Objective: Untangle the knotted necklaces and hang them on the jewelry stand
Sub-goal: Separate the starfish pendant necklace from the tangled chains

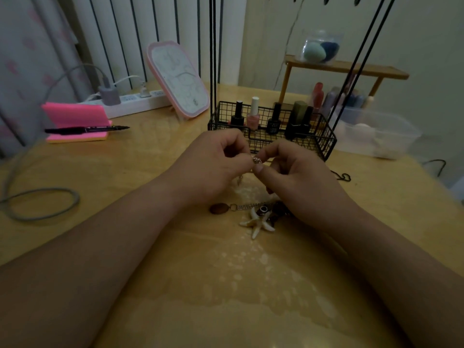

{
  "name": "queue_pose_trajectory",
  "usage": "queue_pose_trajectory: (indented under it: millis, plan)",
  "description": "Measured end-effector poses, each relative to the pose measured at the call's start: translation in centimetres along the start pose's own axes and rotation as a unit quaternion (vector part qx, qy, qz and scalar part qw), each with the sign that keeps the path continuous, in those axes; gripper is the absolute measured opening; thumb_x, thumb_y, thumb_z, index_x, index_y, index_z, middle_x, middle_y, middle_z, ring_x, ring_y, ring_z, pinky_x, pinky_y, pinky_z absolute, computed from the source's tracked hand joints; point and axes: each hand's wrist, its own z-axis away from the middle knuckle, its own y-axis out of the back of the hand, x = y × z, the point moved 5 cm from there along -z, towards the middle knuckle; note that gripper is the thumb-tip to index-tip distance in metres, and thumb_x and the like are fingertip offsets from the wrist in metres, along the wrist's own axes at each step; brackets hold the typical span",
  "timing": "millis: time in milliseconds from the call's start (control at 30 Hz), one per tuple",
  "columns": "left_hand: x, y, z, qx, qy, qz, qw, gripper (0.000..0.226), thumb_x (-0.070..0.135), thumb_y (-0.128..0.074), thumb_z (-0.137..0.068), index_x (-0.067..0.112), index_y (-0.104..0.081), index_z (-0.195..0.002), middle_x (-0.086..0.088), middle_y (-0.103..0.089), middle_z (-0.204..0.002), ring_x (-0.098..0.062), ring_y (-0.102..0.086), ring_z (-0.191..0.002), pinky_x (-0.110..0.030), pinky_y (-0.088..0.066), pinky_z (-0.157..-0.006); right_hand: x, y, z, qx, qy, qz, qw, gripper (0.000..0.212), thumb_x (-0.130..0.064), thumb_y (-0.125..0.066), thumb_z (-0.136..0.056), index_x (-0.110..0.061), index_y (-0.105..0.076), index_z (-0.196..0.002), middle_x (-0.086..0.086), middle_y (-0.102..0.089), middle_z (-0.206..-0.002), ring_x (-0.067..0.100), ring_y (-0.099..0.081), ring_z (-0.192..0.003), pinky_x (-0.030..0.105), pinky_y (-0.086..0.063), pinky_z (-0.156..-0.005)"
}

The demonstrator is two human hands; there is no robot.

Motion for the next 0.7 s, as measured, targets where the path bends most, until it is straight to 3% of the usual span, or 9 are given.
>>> queue_pose_trajectory:
  millis: [167, 333, 467, 567, 633, 700]
  plan:
    - [0.2, 0.1, 0.1, -0.007, 0.0, -0.008, 1.0, 0.004, 0.019, -0.069, -0.089, 0.018, -0.068, -0.085, 0.005, -0.062, -0.076, 0.001, -0.052, -0.067, -0.013, -0.043, -0.059, -0.1, 0.3, 0.1, 0.017, 0.009, -0.016, 1.0, 0.003, -0.034, -0.067, -0.1, -0.032, -0.069, -0.101, -0.003, -0.071, -0.074, 0.002, -0.058, -0.057, 0.019, -0.045, -0.05]
    - [-0.4, -0.1, 0.0, -0.02, 0.044, 0.047, 0.998, 0.006, 0.012, -0.066, -0.096, 0.008, -0.068, -0.09, -0.009, -0.071, -0.086, -0.023, -0.07, -0.085, -0.038, -0.059, -0.083, 0.3, 0.2, 0.0, 0.023, -0.047, -0.128, 0.99, 0.01, -0.03, -0.066, -0.1, -0.024, -0.073, -0.096, -0.004, -0.071, -0.074, 0.015, -0.051, -0.06, 0.034, -0.043, -0.055]
    - [-0.1, -0.7, 0.2, -0.04, 0.079, 0.134, 0.987, 0.008, 0.007, -0.057, -0.1, 0.003, -0.061, -0.095, 0.004, -0.069, -0.069, -0.007, -0.069, -0.069, -0.021, -0.055, -0.065, 0.3, 0.2, 0.0, 0.031, -0.063, -0.165, 0.984, 0.016, -0.024, -0.064, -0.101, -0.016, -0.073, -0.092, -0.005, -0.07, -0.071, 0.009, -0.051, -0.058, 0.022, -0.04, -0.053]
    - [0.1, -0.9, 0.4, -0.052, 0.103, 0.175, 0.978, 0.008, 0.007, -0.052, -0.102, 0.006, -0.058, -0.098, -0.006, -0.07, -0.076, -0.021, -0.072, -0.07, -0.031, -0.058, -0.066, 0.0, 0.2, 0.1, 0.029, -0.035, -0.134, 0.99, 0.012, -0.022, -0.064, -0.102, -0.015, -0.073, -0.095, -0.009, -0.071, -0.071, -0.003, -0.057, -0.056, 0.011, -0.041, -0.053]
    - [0.2, -0.8, 0.5, -0.052, 0.107, 0.167, 0.979, 0.007, 0.007, -0.051, -0.102, 0.006, -0.058, -0.099, -0.005, -0.067, -0.072, -0.021, -0.064, -0.063, -0.026, -0.055, -0.058, -0.3, 0.0, 0.2, 0.016, -0.019, -0.104, 0.994, 0.007, -0.025, -0.066, -0.101, -0.021, -0.072, -0.1, -0.007, -0.073, -0.077, 0.001, -0.061, -0.059, 0.018, -0.043, -0.051]
    - [0.2, -0.6, 0.5, -0.047, 0.105, 0.143, 0.983, 0.007, 0.008, -0.052, -0.102, 0.005, -0.058, -0.098, 0.002, -0.065, -0.065, -0.017, -0.057, -0.058, -0.026, -0.056, -0.057, -0.4, -0.2, 0.3, 0.008, -0.01, -0.078, 0.997, 0.006, -0.031, -0.068, -0.099, -0.027, -0.071, -0.102, -0.002, -0.074, -0.08, 0.014, -0.065, -0.065, 0.03, -0.048, -0.054]
